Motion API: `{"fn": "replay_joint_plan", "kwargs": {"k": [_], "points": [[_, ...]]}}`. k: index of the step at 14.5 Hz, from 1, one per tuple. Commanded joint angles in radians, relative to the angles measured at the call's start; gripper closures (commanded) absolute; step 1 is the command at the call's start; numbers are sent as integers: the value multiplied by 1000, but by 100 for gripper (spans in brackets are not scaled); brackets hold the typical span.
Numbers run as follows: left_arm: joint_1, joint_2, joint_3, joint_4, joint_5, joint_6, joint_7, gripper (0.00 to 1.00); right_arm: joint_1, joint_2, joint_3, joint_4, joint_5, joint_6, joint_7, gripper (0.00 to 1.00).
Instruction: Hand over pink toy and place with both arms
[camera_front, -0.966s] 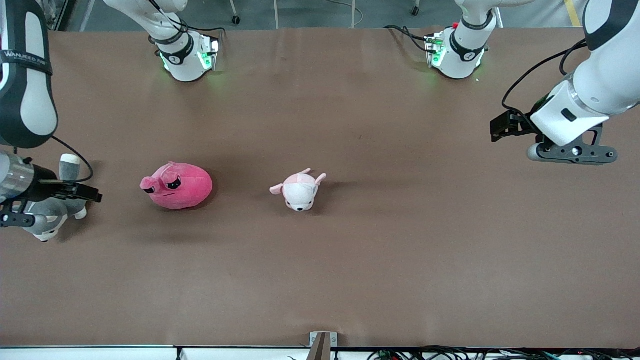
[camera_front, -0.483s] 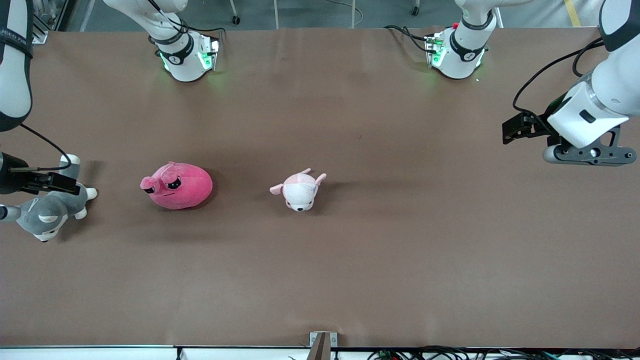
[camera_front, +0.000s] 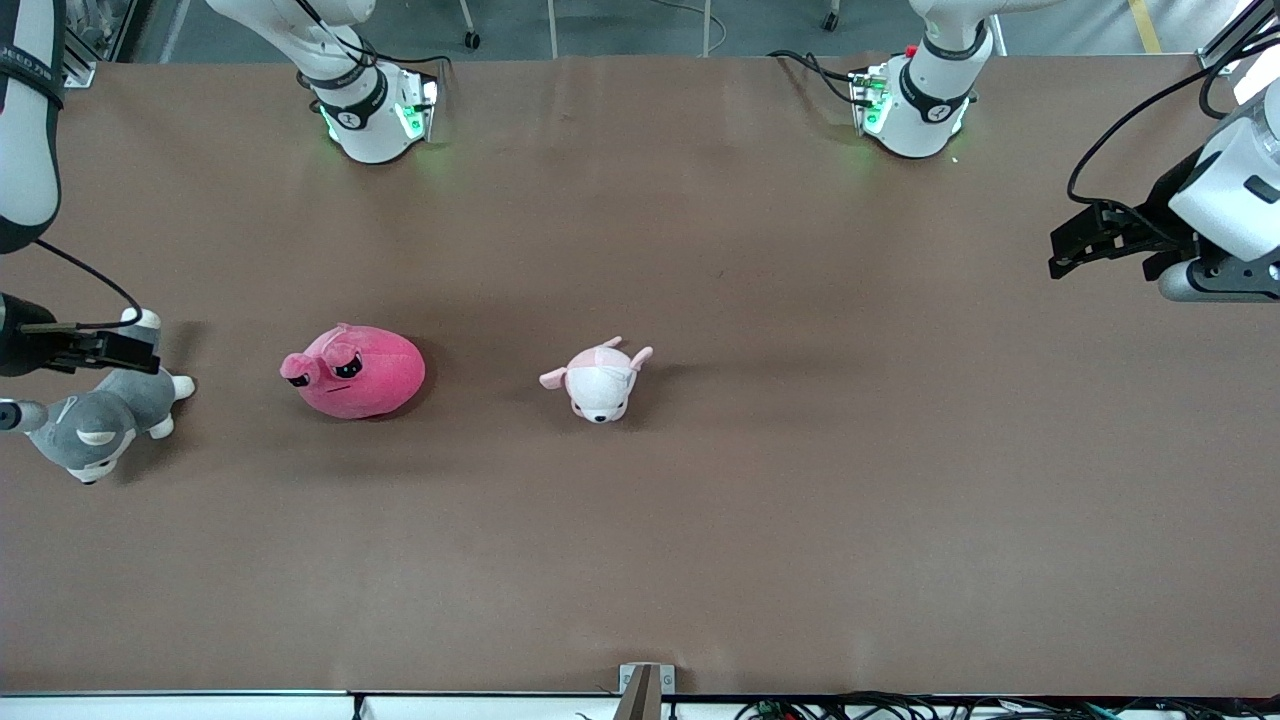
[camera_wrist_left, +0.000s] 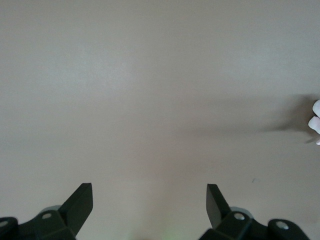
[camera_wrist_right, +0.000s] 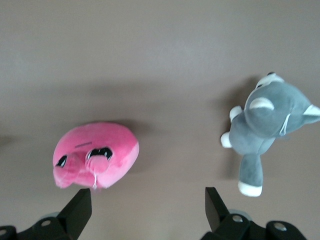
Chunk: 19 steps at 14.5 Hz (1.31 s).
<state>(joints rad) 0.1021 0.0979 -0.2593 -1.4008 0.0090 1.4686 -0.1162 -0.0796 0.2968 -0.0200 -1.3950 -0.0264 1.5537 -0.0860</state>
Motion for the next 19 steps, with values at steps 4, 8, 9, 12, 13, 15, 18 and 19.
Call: {"fn": "replay_joint_plan", "kwargs": {"k": [4,8,9,12,13,15,18,19], "points": [[2,-3,-5,-4,20,13,13,0,36,-39,5,-6,59,-18,83,0],[4,-1,-3,-4,22,13,12,0,30,-74,-1,-22,57,-26,81,0],[2,0,-2,-4,22,13,12,0,30,-103,-1,-51,56,-23,83,0],[-18,2,38,-3,20,13,12,0,38,-192,-1,-151,56,-12,95,0],[-50,2,69,-3,20,13,13,0,40,-203,3,-159,57,-15,121,0],[-97,-1,123,-3,20,12,13,0,84,-222,6,-160,57,-21,193,0],[-98,-3,126,-3,20,12,13,0,95,-232,5,-160,59,-21,201,0],[-99,-3,126,-3,20,12,13,0,90,-234,3,-160,59,-21,201,0]]}}
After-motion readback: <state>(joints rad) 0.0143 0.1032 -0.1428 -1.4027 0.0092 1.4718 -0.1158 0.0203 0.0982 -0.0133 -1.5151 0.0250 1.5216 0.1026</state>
